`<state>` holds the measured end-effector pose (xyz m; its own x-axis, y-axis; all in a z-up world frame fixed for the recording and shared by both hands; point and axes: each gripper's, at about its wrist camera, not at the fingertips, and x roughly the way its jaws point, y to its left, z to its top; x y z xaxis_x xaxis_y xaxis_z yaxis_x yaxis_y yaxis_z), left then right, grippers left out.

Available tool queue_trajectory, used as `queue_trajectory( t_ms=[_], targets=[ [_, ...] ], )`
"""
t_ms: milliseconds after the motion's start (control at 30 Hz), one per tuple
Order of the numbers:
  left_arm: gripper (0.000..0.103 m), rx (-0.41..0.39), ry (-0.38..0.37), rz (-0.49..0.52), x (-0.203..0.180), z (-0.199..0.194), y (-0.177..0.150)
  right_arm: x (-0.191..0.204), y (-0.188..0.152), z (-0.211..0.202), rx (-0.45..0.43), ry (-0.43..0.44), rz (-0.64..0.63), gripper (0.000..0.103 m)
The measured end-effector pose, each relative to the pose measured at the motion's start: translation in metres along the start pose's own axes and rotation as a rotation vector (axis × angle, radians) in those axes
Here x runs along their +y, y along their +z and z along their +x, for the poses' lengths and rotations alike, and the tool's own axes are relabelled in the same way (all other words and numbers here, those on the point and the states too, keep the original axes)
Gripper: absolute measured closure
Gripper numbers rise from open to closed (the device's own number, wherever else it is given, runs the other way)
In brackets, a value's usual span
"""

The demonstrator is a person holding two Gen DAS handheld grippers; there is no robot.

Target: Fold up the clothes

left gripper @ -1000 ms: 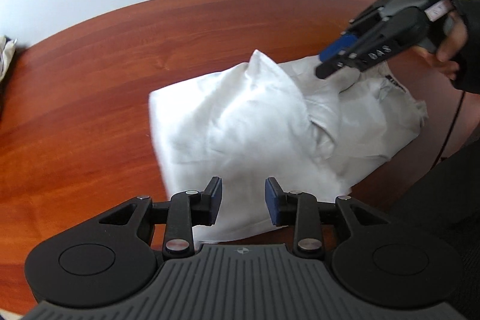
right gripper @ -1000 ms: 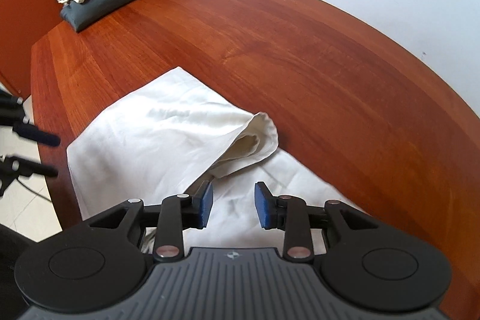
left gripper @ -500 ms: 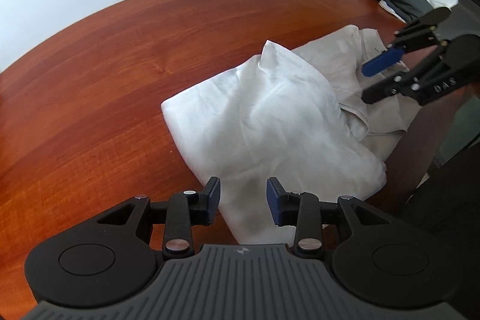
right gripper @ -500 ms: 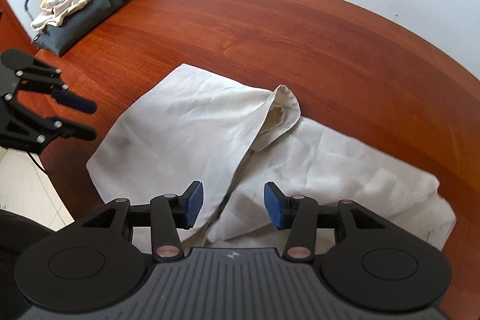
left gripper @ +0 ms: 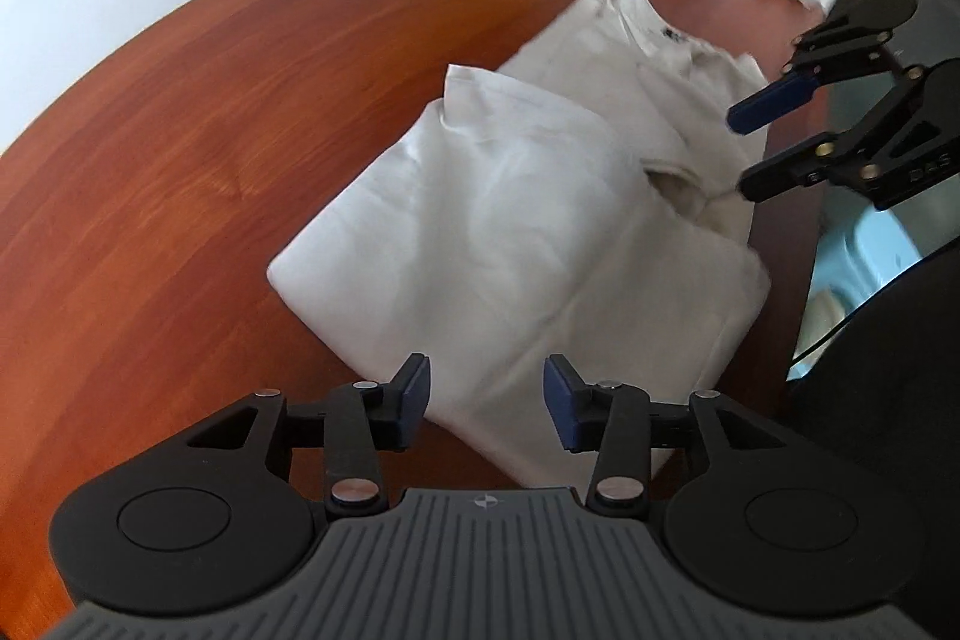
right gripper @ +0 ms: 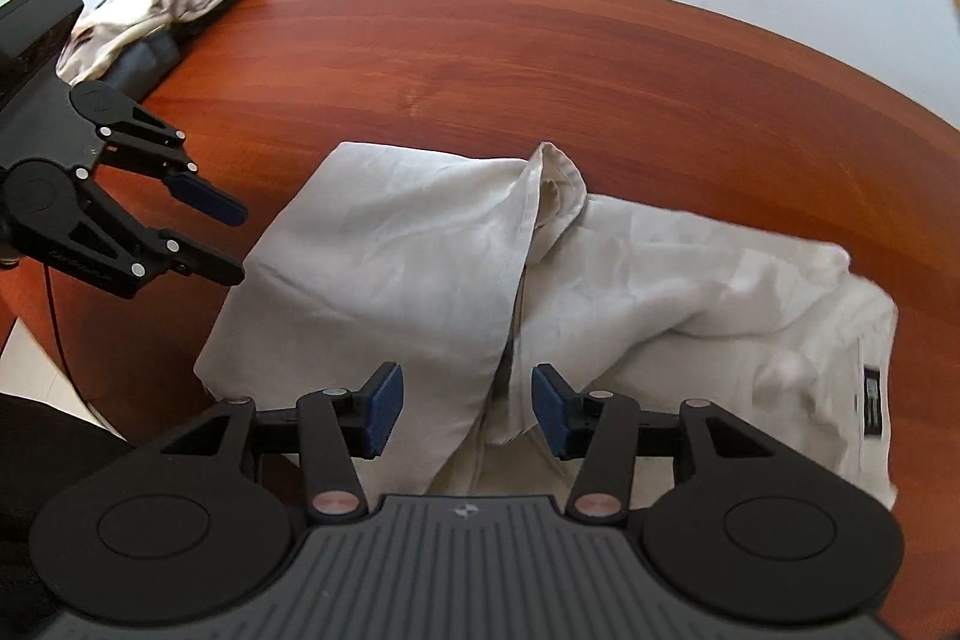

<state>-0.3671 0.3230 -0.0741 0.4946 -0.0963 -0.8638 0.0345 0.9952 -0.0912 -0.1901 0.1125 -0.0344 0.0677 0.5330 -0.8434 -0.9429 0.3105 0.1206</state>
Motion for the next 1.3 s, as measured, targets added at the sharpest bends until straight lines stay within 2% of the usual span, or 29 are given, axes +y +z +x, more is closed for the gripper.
queue_trajectory(
  t_ms=[300, 600, 733, 1100, 1300],
  targets=[
    [0.05, 0.029, -0.079, 0.199, 0.026, 0.006, 0.0, 0.05, -0.026, 0.006, -0.011, -0.075, 0.175, 0.047],
    [0.05, 0.055, -0.15, 0.508, 0.037, 0.01, -0.008, 0.1, -0.031, 0.022, -0.006, -0.128, 0.268, 0.047],
    [0.05, 0.078, -0.16, 0.611, 0.048, 0.016, -0.008, 0.12, -0.026, 0.033, -0.017, -0.146, 0.298, 0.042],
    [0.05, 0.119, -0.17, 0.891, 0.06, 0.039, 0.006, 0.156, -0.022, 0.057, 0.007, -0.214, 0.352, 0.042],
    [0.05, 0.103, -0.169, 1.044, 0.058, 0.05, 0.013, 0.166, -0.027, 0.068, 0.021, -0.246, 0.391, 0.042]
  ],
)
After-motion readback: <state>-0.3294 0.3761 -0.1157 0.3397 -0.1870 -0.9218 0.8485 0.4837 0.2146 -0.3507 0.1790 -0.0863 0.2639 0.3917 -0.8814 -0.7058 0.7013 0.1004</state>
